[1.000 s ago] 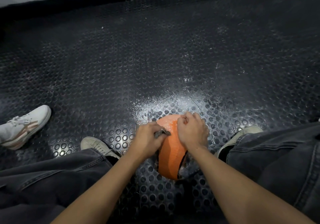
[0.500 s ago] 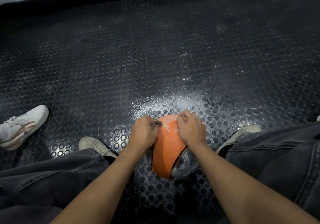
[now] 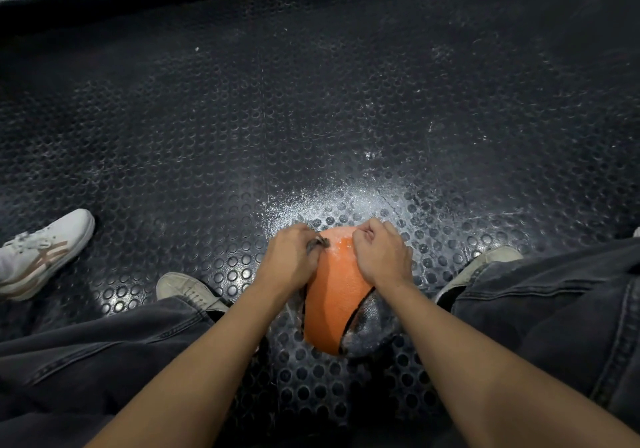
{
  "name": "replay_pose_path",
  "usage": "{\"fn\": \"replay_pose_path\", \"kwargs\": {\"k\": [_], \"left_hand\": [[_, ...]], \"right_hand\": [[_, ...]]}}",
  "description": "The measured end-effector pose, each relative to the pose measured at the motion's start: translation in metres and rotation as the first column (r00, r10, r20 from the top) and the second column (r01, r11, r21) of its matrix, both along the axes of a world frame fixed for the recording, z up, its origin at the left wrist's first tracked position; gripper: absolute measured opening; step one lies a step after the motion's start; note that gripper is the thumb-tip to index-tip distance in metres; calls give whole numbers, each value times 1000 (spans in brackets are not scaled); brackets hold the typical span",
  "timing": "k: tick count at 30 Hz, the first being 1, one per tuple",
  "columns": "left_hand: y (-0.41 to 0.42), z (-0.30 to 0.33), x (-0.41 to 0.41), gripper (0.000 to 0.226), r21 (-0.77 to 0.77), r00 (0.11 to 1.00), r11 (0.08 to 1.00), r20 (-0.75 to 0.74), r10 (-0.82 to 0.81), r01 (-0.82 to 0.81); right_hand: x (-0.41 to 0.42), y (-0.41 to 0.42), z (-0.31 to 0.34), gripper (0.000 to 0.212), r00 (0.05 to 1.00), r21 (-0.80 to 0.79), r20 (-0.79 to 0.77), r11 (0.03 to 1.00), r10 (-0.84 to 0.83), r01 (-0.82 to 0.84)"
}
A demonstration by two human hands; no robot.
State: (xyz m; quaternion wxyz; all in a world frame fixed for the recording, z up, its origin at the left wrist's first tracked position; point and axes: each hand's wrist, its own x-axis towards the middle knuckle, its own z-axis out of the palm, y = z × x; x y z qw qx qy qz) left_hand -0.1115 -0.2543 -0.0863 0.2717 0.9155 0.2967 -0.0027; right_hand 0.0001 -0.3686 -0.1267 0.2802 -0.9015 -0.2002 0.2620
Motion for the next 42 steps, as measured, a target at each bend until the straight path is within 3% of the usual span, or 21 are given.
{"fn": "replay_pose_path", "kwargs": {"k": [2, 5, 9, 14, 18, 23, 27, 32, 34, 37, 42], "left_hand": [[-2, 0, -4, 17, 16, 1000, 1000, 21, -22, 22], [-11, 5, -9, 17, -13, 977, 978, 48, -208, 209], [4, 1, 0, 16, 14, 998, 999, 28, -52, 52], [-13, 7, -9, 17, -13, 968, 971, 84, -236, 237], [1, 1, 1, 15, 21, 995, 997, 69, -72, 71], [-12, 10, -12, 15, -29, 952, 953, 75, -298, 301], [0, 2, 2, 16, 34, 994, 994, 42, -103, 101], [-6, 9, -20, 15, -37, 948, 949, 75, -308, 312], [-3, 6, -11, 15, 12, 956, 960, 84, -280, 280], [-1, 3, -9, 14, 33, 977, 986, 132, -165, 162], [-12, 8, -15, 13, 3, 953, 957, 97, -288, 289]], "right_hand": [[-3, 1, 1, 14, 1000, -19, 31, 1000, 0, 0], [-1, 0, 0, 17, 998, -38, 51, 999, 24, -22], [-1, 6, 0, 18, 998, -32, 32, 998, 46, -45], [0, 6, 0, 22, 997, -48, 55, 998, 51, -49], [2, 6, -1, 21, 998, -2, 36, 999, 46, -45], [5, 5, -8, 26, 998, -6, 34, 999, 47, -46], [2, 8, -7, 24, 998, 10, 4, 998, 63, -63], [2, 11, -5, 28, 994, -5, 37, 995, 99, -99], [4, 13, 1, 30, 994, 5, 55, 995, 98, -98], [1, 12, 5, 33, 987, 24, 154, 999, -47, 43], [3, 12, 7, 27, 990, -6, 136, 999, -43, 45]]}}
